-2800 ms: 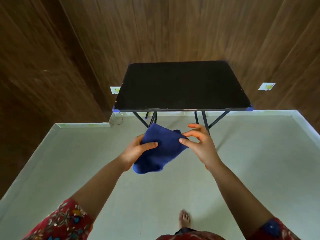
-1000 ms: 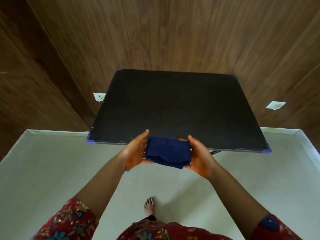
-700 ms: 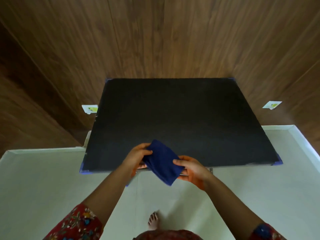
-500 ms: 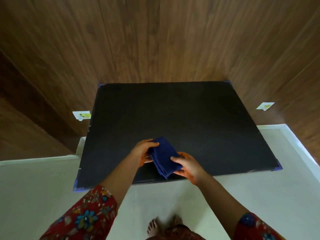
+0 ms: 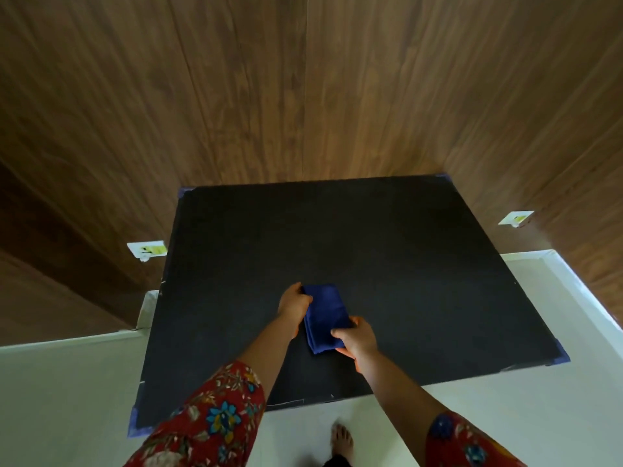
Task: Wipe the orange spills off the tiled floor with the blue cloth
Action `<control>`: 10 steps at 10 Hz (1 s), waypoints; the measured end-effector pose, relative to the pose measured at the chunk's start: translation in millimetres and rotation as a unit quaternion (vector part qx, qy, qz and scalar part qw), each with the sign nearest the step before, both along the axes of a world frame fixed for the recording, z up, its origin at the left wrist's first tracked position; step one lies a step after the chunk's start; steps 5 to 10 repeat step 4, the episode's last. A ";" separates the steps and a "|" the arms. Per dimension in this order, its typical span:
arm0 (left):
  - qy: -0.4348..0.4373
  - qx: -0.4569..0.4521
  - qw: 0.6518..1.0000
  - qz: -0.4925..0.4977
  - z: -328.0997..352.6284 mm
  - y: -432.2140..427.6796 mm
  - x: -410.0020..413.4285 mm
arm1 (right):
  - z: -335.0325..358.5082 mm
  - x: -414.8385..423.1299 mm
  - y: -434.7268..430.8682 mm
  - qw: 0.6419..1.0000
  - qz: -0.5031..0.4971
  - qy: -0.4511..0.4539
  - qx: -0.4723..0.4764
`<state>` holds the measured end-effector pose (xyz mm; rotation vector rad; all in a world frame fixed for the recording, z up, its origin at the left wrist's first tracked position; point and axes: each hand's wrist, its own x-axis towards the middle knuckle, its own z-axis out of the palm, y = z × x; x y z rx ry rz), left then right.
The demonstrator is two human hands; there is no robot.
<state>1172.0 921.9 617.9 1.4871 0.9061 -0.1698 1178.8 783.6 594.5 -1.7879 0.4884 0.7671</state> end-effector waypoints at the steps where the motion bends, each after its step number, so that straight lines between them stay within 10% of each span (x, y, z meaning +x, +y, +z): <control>1: 0.003 -0.002 1.000 0.029 2.5 -2.4 -7.4 | 3.2 -2.5 -3.7 0.996 0.046 -0.038 -0.058; 10: -0.075 -0.022 0.994 0.075 17.7 -10.0 -45.1 | 2.8 -32.8 -56.6 0.994 0.066 -0.055 -0.065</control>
